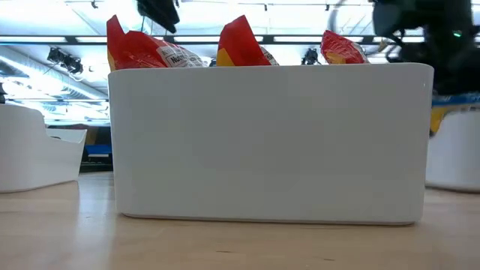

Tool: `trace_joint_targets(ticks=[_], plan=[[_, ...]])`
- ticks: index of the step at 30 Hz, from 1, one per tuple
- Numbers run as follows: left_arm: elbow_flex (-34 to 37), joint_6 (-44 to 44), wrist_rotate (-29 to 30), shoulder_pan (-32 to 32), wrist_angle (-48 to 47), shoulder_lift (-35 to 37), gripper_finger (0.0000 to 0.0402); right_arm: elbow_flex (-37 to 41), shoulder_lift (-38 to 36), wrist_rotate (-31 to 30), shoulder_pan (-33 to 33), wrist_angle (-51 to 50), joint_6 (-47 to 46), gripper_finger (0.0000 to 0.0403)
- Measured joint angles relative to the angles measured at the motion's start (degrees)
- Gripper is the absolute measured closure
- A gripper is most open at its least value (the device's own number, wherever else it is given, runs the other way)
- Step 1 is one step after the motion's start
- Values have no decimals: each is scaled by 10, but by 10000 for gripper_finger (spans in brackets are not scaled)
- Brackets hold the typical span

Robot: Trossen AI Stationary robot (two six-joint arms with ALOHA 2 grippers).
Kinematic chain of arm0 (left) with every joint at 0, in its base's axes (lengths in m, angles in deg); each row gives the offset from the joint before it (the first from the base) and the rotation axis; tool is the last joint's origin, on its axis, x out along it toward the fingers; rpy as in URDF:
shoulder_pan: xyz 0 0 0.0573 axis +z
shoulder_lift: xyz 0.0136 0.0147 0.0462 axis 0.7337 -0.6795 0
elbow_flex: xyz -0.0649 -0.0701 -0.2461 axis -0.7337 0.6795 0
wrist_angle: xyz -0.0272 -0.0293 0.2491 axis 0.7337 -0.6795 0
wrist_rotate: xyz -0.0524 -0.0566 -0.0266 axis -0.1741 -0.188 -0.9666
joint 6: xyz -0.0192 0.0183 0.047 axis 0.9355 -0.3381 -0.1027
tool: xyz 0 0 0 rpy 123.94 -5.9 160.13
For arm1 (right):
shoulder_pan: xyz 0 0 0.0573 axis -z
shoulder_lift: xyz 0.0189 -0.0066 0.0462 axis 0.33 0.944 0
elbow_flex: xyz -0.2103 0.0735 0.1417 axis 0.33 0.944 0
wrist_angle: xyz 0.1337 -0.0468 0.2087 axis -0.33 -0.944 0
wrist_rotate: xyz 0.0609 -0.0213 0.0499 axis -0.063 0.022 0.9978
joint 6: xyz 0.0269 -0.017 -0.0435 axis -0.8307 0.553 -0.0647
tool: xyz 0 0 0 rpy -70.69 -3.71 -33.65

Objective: Sort Maruchan noodles
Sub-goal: Put the bottom blue noodle pack into the right white bin

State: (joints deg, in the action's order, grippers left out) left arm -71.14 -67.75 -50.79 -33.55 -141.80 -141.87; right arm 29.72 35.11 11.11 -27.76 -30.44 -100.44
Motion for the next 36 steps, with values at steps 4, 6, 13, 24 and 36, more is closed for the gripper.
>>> trace_joint_targets(ticks=[4, 6, 13, 24, 36], plan=[[11, 23, 2, 0, -3, 14, 148, 39, -3, 0, -21, 25, 5, 282], [11, 28, 3, 0, -2, 13, 148, 50, -4, -9, -24, 47, 9, 282], [12, 30, 8, 0, 20, 10, 148, 73, -8, -36, -24, 85, 17, 282], [12, 31, 16, 1, 22, 12, 148, 29, -69, -29, -18, 91, -72, 283], [12, 37, 6, -3, 21, 12, 148, 66, -62, -44, -18, 173, -136, 292]])
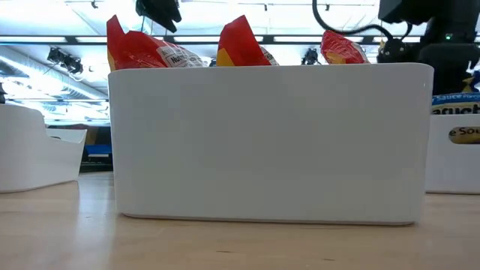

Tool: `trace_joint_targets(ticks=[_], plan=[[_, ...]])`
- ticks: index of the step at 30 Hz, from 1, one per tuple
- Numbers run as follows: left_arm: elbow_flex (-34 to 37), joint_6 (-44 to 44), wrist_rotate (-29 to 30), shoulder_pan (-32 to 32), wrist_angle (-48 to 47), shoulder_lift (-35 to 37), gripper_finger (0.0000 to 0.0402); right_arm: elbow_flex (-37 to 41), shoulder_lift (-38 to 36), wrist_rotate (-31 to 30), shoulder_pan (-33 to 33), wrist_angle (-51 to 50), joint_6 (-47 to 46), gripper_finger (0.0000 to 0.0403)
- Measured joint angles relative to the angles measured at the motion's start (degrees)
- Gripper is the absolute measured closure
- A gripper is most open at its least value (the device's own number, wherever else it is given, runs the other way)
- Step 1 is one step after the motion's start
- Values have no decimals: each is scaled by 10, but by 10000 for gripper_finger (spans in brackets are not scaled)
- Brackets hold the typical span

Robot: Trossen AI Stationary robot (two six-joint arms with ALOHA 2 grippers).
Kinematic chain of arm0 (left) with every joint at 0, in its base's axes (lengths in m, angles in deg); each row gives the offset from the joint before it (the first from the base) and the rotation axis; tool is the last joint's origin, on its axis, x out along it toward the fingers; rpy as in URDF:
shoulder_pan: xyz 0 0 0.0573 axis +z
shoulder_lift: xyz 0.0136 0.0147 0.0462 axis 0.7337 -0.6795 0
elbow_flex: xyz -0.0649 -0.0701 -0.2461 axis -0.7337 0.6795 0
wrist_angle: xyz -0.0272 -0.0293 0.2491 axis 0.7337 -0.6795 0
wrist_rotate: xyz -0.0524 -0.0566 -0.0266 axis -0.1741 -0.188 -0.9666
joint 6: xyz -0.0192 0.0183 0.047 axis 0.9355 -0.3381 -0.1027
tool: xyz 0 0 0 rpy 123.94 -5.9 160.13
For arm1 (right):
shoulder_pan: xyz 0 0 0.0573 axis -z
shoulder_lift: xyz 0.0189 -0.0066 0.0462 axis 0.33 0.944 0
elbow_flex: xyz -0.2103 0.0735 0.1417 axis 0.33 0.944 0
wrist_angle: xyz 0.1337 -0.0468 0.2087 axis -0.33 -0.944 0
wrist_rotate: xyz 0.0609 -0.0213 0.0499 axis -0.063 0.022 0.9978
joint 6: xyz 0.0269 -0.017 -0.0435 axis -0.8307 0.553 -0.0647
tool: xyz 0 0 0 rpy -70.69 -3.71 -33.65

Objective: Sort Maruchan noodles
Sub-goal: Put the bottom blue noodle pack into the right white bin

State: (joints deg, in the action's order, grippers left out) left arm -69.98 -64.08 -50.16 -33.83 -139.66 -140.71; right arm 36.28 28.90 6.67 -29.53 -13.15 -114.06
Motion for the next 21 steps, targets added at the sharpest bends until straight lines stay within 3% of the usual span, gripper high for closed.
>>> trace_joint_targets(ticks=[8, 15, 21], plan=[[0, -2, -2, -5, 0, 0, 148, 47, 4, -17, 3, 3, -19, 294], [0, -4, -2, -5, 0, 0, 148, 30, -6, 0, 5, -4, -30, 294], [0, -15, -2, -3, 0, 0, 148, 43, -7, -20, -7, 22, 34, 294]])
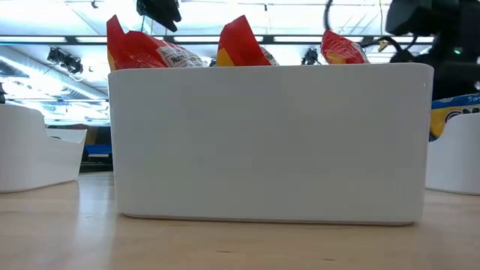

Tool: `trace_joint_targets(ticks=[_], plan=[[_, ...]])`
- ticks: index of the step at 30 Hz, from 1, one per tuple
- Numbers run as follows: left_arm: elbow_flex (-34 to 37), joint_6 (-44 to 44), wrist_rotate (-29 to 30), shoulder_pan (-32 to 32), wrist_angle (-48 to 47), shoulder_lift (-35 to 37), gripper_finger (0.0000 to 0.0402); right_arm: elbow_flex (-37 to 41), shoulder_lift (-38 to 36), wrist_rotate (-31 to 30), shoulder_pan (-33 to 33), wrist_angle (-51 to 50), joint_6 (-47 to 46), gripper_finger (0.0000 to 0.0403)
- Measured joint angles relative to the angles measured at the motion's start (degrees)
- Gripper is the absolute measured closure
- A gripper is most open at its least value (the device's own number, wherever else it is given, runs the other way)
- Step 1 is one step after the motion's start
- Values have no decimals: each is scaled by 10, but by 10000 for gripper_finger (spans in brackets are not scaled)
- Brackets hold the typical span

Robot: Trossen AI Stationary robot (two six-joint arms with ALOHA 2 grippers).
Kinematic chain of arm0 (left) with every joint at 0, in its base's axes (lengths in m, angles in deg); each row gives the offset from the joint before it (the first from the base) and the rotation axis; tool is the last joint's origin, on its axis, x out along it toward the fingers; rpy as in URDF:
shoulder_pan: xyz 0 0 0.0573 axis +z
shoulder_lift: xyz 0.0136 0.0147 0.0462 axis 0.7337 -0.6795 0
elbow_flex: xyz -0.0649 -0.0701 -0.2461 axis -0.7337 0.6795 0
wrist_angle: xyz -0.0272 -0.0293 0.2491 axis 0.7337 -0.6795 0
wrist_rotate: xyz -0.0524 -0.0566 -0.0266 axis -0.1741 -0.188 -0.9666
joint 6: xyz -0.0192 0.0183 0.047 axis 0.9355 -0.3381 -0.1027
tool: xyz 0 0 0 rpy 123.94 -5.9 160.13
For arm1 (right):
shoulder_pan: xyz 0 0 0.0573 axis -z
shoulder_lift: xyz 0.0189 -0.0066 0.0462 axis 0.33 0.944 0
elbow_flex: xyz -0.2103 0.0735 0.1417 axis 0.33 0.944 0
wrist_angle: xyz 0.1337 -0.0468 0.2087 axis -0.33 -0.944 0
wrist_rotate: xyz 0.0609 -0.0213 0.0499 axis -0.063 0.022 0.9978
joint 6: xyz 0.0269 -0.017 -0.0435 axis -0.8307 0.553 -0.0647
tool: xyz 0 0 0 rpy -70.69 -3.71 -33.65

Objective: Sort Maruchan noodles
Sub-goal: Put the bottom blue noodle pack into the right white bin

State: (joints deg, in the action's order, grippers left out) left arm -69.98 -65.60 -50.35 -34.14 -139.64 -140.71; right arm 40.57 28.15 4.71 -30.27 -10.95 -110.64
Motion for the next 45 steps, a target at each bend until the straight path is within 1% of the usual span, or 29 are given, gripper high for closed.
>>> trace_joint_targets(ticks=[3, 6, 10, 14, 18, 21, 26, 30, 35, 38, 41, 45], plan=[[0, 2, 0, 0, -4, 0, 148, 34, 1, 5, -19, 31, 49, 294], [0, 13, -1, 0, -23, 0, 148, 68, 0, 17, -38, 68, 73, 294], [0, 23, -19, 0, -23, 0, 148, 81, 0, 33, -57, 106, 99, 294], [0, 26, -66, 0, 18, -13, 148, 80, 0, 33, -61, 105, 107, 292], [0, 1, -86, 0, 46, -43, 148, 76, 1, 46, -61, 83, 100, 267], [0, -6, -99, 0, 70, -71, 148, 58, 2, 51, -61, 37, 80, 235], [0, -4, -148, -5, 135, -128, 148, 18, 2, 53, -61, -20, 77, 180], [0, -2, -187, -16, 198, -186, 148, -13, 2, 78, -61, -44, 75, 152], [0, 7, -237, -40, 261, -263, 148, -56, 1, 136, -62, -74, 25, 147], [0, 14, -252, -58, 298, -307, 148, -91, 0, 162, -68, -95, 28, 156], [0, 29, -259, -76, 347, -347, 148, -133, 0, 151, -83, -123, 56, 166], [0, 67, -274, -99, 427, -394, 148, -173, -1, 98, -90, -145, 92, 175]])
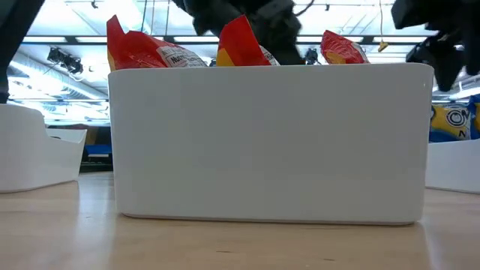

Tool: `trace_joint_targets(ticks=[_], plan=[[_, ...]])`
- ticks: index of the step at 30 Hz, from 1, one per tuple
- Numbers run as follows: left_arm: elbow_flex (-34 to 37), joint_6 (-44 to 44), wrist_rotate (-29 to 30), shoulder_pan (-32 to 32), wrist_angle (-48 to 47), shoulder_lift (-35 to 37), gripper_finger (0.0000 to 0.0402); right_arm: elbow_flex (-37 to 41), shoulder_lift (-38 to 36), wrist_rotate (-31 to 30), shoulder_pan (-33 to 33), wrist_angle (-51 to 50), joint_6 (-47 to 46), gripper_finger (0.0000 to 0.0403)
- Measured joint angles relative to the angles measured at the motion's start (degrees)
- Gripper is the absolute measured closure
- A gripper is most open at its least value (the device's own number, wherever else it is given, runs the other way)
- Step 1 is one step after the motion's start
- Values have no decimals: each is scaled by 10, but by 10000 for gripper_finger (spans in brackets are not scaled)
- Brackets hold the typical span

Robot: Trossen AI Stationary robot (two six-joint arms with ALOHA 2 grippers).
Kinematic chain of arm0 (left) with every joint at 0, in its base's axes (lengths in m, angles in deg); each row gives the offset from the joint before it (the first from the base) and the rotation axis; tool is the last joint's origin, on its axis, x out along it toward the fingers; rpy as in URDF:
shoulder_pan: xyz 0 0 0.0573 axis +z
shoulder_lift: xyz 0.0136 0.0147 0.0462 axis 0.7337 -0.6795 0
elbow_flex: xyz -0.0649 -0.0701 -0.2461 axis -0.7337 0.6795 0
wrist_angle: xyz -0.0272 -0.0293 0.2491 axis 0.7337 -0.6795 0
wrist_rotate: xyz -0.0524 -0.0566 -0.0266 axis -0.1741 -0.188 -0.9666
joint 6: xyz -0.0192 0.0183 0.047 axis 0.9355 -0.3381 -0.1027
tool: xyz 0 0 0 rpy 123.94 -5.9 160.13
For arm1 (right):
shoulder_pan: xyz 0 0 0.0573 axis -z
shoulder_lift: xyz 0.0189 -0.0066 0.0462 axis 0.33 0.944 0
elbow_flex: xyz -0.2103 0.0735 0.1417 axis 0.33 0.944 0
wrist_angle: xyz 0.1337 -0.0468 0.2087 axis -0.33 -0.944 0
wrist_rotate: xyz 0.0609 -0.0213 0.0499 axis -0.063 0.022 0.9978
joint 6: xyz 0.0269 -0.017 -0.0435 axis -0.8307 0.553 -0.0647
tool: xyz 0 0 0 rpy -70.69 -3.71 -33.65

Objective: Sort Maruchan noodles
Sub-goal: Put the bottom blue noodle pack into the right white bin

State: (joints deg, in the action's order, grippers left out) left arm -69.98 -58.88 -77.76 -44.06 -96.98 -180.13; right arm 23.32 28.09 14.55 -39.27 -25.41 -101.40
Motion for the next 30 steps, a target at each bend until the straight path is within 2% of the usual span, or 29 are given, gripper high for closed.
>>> trace_joint_targets(ticks=[3, 7, 11, 14, 20, 23, 25, 30], plan=[[0, 27, -3, -19, 72, -33, 148, -1, 0, -43, 3, -5, -15, 183], [0, 42, -3, -41, 182, -80, 148, 12, 10, -97, 25, -9, -89, 198], [0, 82, -6, -54, 259, -123, 148, 29, 26, -85, 64, -7, -192, 223], [0, 96, -5, -62, 315, -144, 148, 49, 31, -66, 89, -6, -289, 254], [0, 71, -2, -68, 407, -172, 148, 93, 23, -86, 124, 62, -505, 348], [-1, 65, 1, -67, 421, -182, 148, 117, 24, -87, 136, 127, -537, 392], [1, 70, 0, -64, 412, -186, 148, 137, 27, -73, 143, 160, -544, 393], [-2, 63, 13, -65, 446, -212, 148, 179, 33, -61, 154, 169, -549, 392]])
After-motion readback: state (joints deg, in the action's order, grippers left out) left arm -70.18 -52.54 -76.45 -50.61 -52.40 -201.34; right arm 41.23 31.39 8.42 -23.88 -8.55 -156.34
